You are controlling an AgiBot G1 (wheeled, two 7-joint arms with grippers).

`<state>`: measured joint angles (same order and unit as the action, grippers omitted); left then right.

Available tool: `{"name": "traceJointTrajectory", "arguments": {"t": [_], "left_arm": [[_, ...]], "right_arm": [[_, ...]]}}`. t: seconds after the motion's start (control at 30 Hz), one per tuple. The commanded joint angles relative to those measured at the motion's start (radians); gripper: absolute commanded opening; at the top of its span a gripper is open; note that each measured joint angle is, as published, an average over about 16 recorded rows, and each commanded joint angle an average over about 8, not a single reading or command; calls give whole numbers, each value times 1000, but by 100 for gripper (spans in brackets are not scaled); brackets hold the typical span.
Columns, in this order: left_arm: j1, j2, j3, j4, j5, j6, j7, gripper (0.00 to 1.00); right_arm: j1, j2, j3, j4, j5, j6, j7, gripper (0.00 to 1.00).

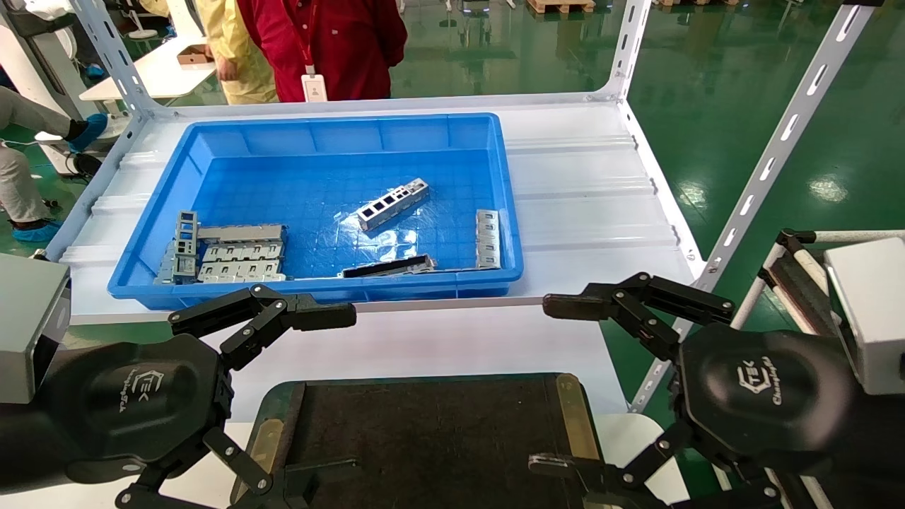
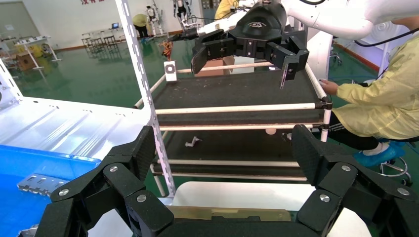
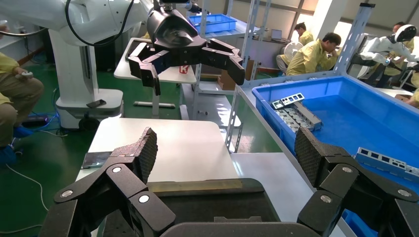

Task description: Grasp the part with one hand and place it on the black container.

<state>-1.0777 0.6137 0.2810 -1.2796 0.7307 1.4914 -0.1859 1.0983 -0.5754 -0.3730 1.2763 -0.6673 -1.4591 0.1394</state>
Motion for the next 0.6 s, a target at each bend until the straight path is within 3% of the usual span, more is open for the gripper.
{"name": "traceJointTrajectory", "arguments": {"t": [0.03, 0.6], "left_arm": [[0, 0, 0, 0, 0, 0, 0, 100], [-39, 38, 17, 29, 78, -75, 18, 100]], "right_arm": [[0, 0, 0, 0, 0, 0, 0, 100], [0, 0, 0, -1, 0, 0, 0, 100]]}}
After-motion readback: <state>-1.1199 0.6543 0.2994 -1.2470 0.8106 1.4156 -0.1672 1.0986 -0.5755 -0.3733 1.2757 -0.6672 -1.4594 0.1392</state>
